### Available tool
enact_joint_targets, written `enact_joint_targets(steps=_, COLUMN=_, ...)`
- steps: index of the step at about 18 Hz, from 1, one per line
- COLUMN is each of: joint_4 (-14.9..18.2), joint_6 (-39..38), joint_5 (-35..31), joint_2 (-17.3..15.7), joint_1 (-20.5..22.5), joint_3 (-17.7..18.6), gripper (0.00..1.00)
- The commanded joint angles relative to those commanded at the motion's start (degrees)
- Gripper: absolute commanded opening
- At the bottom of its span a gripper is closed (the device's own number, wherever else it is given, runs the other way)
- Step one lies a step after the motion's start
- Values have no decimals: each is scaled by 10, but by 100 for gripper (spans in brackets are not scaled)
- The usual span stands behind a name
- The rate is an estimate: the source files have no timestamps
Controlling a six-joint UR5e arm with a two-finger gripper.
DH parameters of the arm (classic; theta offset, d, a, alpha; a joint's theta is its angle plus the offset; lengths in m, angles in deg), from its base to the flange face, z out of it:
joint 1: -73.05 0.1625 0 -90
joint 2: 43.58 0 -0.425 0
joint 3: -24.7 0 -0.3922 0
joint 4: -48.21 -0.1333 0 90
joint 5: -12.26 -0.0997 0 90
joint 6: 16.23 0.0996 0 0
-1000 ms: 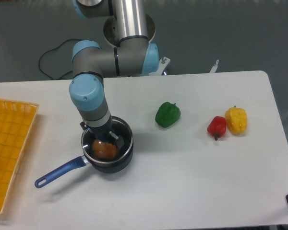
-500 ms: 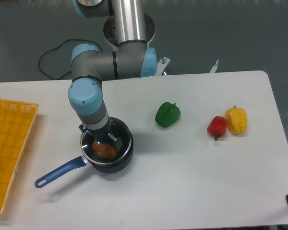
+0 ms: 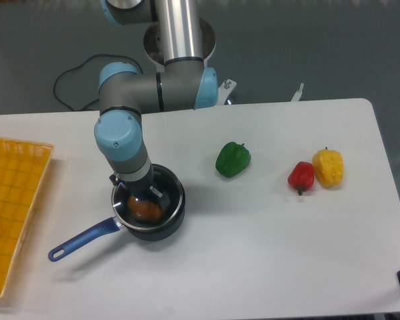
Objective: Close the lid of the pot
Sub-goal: 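Lower the glass lid onto the saucepan rim, then hold the lid seated on the saucepan and open the gripper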
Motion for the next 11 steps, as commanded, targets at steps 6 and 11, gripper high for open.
enact_joint_targets(steps=6, joint_4=-4, joint_6=-4, joint_5=0, joint_2=2, joint_1=0, joint_3=0, gripper=51)
enact_joint_targets(steps=11, joint_4=-3, joint_6=-2, joint_5=1, joint_2=-3, joint_1=0, joint_3=1, gripper=52)
